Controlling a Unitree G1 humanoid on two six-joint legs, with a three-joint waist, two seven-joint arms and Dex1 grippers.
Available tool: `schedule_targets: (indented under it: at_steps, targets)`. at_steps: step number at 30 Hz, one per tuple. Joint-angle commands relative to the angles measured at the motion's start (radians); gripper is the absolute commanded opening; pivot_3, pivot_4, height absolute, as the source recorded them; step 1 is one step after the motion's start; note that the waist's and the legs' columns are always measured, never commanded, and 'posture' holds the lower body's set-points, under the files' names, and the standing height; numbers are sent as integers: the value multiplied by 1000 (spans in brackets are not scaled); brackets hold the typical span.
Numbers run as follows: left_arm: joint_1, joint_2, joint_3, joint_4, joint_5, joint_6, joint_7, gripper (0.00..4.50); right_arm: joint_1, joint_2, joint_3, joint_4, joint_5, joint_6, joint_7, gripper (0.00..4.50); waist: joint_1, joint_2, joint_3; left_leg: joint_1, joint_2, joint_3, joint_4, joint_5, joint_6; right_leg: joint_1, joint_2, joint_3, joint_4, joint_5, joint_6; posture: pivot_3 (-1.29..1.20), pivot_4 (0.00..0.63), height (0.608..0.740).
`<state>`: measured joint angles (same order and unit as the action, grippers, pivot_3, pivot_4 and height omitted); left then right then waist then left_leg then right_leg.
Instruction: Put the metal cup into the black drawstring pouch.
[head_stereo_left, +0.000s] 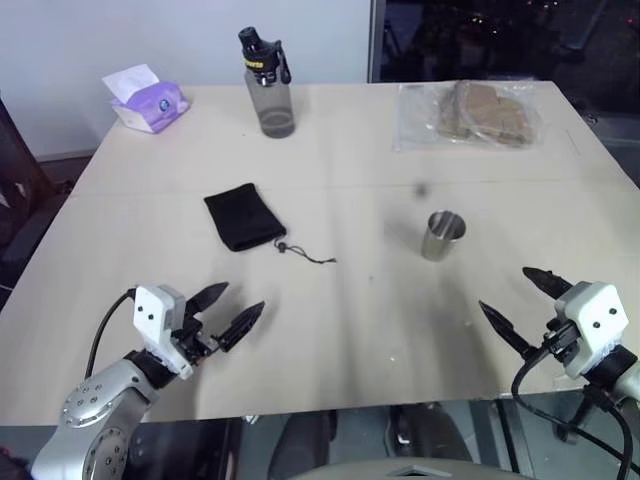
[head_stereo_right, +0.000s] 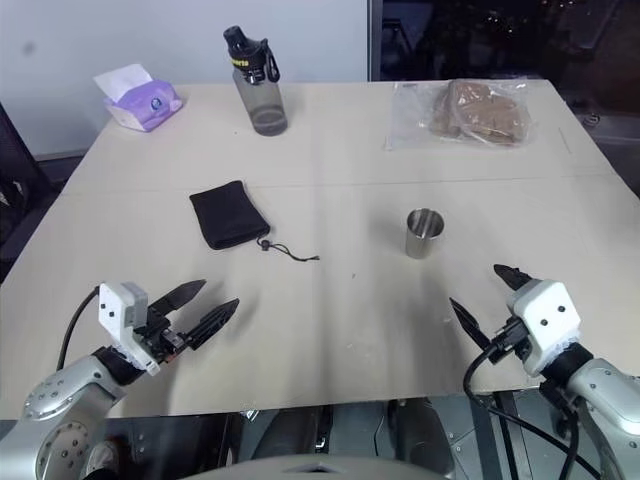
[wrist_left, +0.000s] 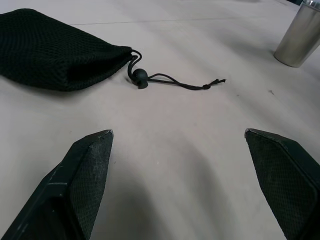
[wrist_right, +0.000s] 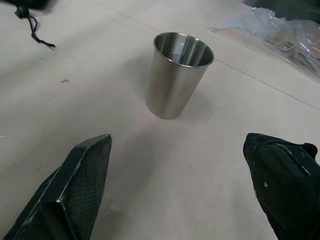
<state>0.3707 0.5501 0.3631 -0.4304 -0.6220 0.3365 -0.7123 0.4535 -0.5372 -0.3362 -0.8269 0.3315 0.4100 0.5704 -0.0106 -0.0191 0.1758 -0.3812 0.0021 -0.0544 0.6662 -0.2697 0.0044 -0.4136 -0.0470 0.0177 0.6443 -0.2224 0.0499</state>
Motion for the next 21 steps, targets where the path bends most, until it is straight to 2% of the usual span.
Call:
schedule_targets:
  at_steps: [1,3,6,8,13,21]
  targets:
    - [-90,16,0,-50,45,28,92,4369,-35,-24,15,-54,48,-15,34,4376,0,0,0,0,0,0,0,0,0,0,0,0,0,0,0,0,150,740]
    - [-240,52,-35,-63,140,135,252,4369,-98,-61,100,-120,93,-6,82,4376,8,0,1,0,0,0,0,0,0,0,0,-1,-1,0,0,0,150,740]
    - [-362,150,-136,-79,316,261,352,4369,-144,-114,162,-148,117,7,125,4376,10,-1,0,0,0,-4,3,0,0,2,3,-3,0,1,-1,0,150,740]
    - [-419,211,-213,-84,451,279,404,4369,-170,-132,183,-155,131,18,128,4376,5,-1,0,2,0,-4,3,0,0,5,4,-1,0,1,-1,0,150,740]
    - [-510,310,-382,-25,665,277,407,4369,-218,-136,210,-157,134,35,98,4376,-2,-2,0,0,-1,-2,1,0,0,1,3,1,-1,3,2,0,150,740]
    - [-596,306,-520,53,850,239,390,4369,-217,-128,225,-169,111,43,53,4376,0,-2,0,-1,-1,-3,-2,0,0,0,3,-1,-3,3,3,0,150,740]
